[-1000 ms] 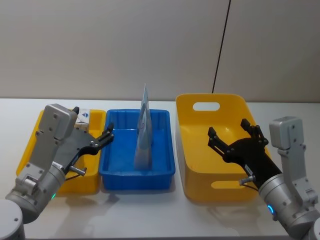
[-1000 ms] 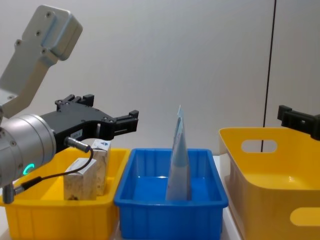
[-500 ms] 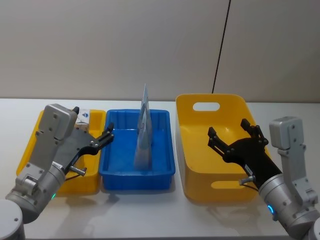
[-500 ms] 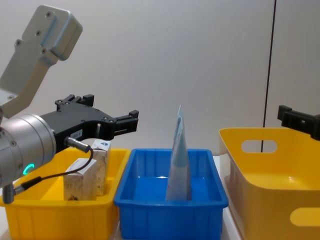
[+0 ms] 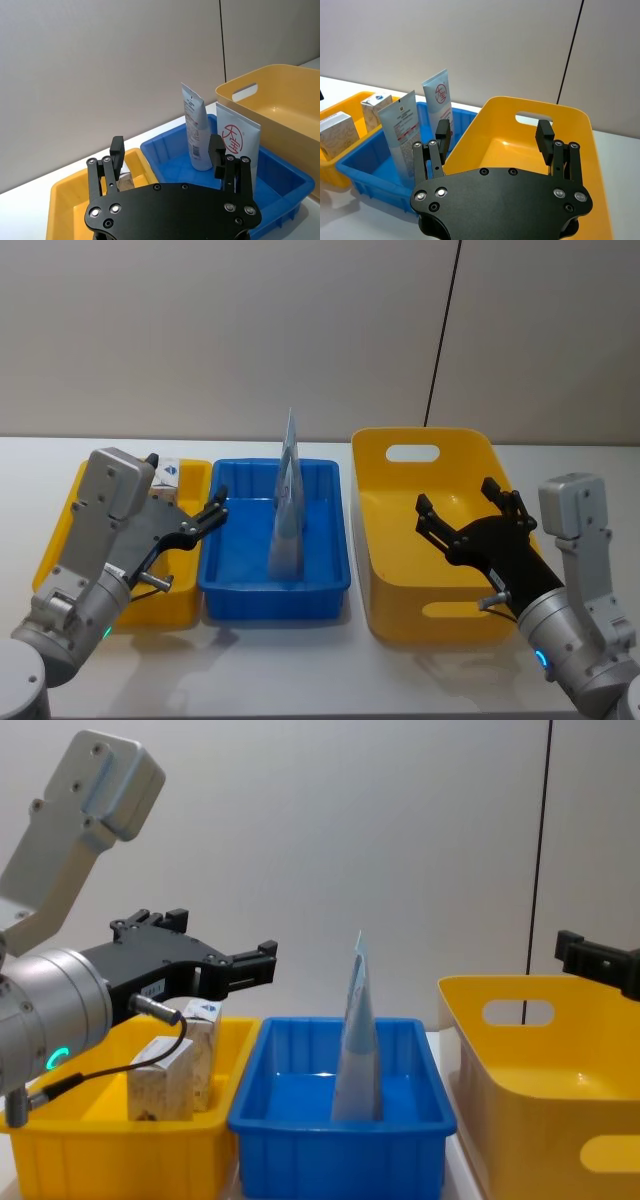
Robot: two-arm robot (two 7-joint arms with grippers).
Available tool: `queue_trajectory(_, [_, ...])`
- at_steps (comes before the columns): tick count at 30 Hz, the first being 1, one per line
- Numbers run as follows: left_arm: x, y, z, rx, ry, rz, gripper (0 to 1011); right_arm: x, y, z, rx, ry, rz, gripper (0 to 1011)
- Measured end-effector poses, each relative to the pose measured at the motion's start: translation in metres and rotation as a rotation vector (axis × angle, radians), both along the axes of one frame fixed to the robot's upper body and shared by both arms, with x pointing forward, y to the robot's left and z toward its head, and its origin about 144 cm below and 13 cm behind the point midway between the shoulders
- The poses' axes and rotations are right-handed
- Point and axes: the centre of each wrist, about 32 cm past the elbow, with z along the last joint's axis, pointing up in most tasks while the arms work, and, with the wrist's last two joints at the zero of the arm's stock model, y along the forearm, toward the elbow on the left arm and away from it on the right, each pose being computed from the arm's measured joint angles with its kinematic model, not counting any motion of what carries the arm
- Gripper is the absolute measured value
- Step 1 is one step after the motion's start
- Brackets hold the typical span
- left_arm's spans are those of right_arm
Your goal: Bimanual collaborative sorting of washing and personal care products
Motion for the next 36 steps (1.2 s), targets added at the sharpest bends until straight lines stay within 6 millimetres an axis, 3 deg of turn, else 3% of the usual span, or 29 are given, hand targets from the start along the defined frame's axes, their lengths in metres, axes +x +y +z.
queue_trajectory(22, [-0.003, 0.0, 0.004, 0.03, 0.188, 0.099, 1001, 0.0, 0.0, 0.0, 0.0, 0.0, 0.0, 1002])
queue_trajectory(36, [0.009, 0.008, 0.003, 0.066, 0.28, 0.136, 1001, 0.0, 0.0, 0.0, 0.0, 0.0, 0.0, 1002])
